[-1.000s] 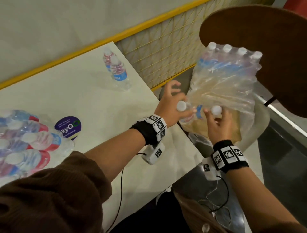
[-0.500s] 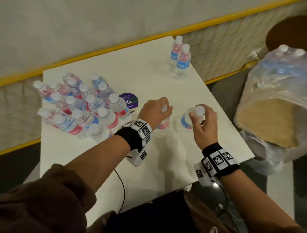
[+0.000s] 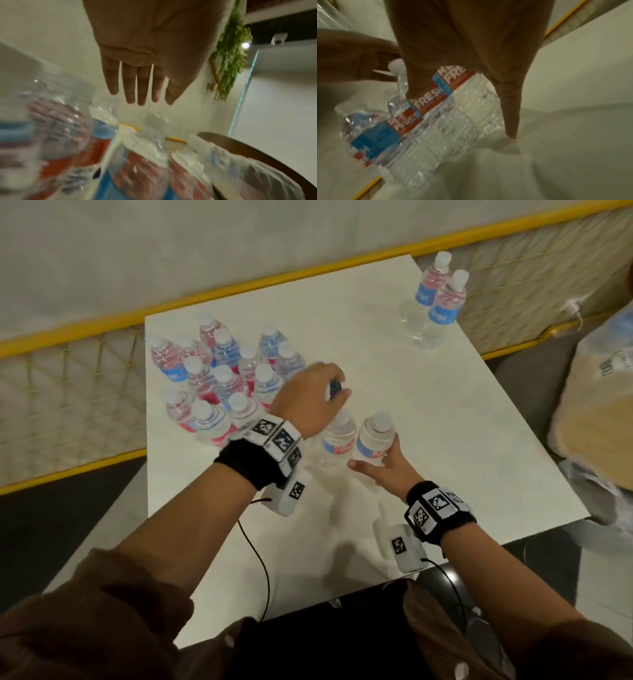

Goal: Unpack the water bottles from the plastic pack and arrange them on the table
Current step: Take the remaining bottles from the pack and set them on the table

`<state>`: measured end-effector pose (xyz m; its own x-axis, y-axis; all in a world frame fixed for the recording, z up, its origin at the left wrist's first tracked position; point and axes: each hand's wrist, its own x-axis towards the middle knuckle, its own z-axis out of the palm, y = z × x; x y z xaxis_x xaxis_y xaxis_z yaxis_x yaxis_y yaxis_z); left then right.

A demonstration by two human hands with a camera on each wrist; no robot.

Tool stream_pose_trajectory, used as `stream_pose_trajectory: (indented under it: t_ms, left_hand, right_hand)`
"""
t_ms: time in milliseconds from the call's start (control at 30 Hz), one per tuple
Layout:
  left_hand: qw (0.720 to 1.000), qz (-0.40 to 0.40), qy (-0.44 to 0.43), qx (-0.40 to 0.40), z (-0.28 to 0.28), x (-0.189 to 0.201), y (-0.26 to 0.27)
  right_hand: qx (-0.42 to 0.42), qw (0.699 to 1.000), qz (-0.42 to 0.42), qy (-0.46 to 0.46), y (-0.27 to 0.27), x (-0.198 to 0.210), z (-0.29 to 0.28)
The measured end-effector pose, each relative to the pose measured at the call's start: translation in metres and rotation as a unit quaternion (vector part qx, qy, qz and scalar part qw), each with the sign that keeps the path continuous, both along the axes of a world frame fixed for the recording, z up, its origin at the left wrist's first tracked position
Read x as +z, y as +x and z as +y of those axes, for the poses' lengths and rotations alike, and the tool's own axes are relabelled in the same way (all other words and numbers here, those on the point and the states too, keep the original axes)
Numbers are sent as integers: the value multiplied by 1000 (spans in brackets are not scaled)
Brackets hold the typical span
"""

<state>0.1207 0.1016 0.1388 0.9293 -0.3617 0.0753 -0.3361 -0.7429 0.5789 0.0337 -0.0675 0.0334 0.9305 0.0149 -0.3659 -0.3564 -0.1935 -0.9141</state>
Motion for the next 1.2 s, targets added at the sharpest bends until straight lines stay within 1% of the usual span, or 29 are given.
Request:
stream_pose_trajectory:
  t_ms: [67,133,200,233,300,333,400,467,533,600,700,800,867,900,933,967,1000,1033,1100,1133,1167,1200]
  left_hand:
    - [998,-20,-24,53,26,5,14]
    - [994,-25,-5,103,54,7,28]
    - [982,-35,21,186,82,5,38]
    - [970,-46,27,238,96,3,40]
    - [935,-58,13,349,122,-3,37]
    - [915,-48,-8,400,133,-8,35]
    - [873,19,-70,483,149,-17,30]
    - [827,122,-144,530,158,-30,28]
    - [783,206,-222,543,163,-39,28]
    - [762,232,-293,529,163,-47,27]
    - [751,206,-343,524,158,-53,28]
    - [735,185,-385,526,156,-57,28]
    - [716,176,-429,521,156,-61,24]
    - [701,176,-465,511,156,-60,20]
    - [677,172,-501,511,157,-64,18]
    - [651,180,-518,524,165,-82,18]
    - [630,183,-522,545,173,-102,17]
    - [620,189,-506,569,175,-117,14]
    - [618,265,-452,586,168,-133,-9]
    - [641,290,-400,587,162,-139,-22]
    - [718,308,-300,547,156,-145,-31]
    - [757,308,-233,527,144,-143,-43]
  right_hand:
    - [-13,1000,-17,-5,5,-6,7]
    - [-15,999,-29,-7,14,-10,19]
    - [-11,999,-36,-16,23,-13,34]
    - [-13,999,-42,-21,26,-14,42]
    - [-19,998,-53,-27,29,-19,54]
    - [-25,998,-56,-27,30,-23,57]
    - [-29,997,-54,-36,31,-23,63]
    - [-30,997,-43,-61,31,-26,66]
    - [-21,994,-31,-101,31,-35,64]
    - [-19,993,-20,-111,29,-42,64]
    - [-34,996,-4,-83,22,-25,75]
    - [-22,998,-4,-65,22,-20,89]
    - [-5,997,-13,-70,20,-18,101]
    - [-3,998,-14,-69,19,-16,106]
    - [-5,998,-15,-68,18,-18,109]
    - [-6,998,-14,-69,17,-16,111]
    - [-4,997,-15,-71,16,-18,111]
    - [3,997,-10,-76,16,-19,109]
    - [30,995,30,-91,16,-21,99]
    - [37,993,61,-98,15,-24,93]
    - [40,989,88,-109,14,-24,87]
    - [42,986,102,-122,13,-24,81]
